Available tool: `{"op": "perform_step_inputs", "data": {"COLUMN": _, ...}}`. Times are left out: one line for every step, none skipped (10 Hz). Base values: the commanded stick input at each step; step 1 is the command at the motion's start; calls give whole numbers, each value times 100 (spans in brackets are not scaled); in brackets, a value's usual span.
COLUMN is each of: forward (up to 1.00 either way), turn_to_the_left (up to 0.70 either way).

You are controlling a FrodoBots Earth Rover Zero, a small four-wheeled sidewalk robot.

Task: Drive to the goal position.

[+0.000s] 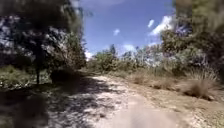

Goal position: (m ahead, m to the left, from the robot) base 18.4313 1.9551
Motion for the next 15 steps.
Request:
{"op": "perform_step_inputs", "data": {"forward": 70, "turn_to_the_left": 0}}
{"op": "perform_step_inputs", "data": {"forward": 70, "turn_to_the_left": 0}}
{"op": "perform_step_inputs", "data": {"forward": 70, "turn_to_the_left": 0}}
{"op": "perform_step_inputs", "data": {"forward": 70, "turn_to_the_left": 0}}
{"op": "perform_step_inputs", "data": {"forward": 70, "turn_to_the_left": 0}}
{"op": "perform_step_inputs", "data": {"forward": 70, "turn_to_the_left": 0}}
{"op": "perform_step_inputs", "data": {"forward": 70, "turn_to_the_left": 0}}
{"op": "perform_step_inputs", "data": {"forward": 70, "turn_to_the_left": 0}}
{"op": "perform_step_inputs", "data": {"forward": 70, "turn_to_the_left": 0}}
{"op": "perform_step_inputs", "data": {"forward": 70, "turn_to_the_left": 0}}
{"op": "perform_step_inputs", "data": {"forward": 70, "turn_to_the_left": 0}}
{"op": "perform_step_inputs", "data": {"forward": 70, "turn_to_the_left": 0}}
{"op": "perform_step_inputs", "data": {"forward": 70, "turn_to_the_left": 0}}
{"op": "perform_step_inputs", "data": {"forward": 70, "turn_to_the_left": 0}}
{"op": "perform_step_inputs", "data": {"forward": 70, "turn_to_the_left": 0}}
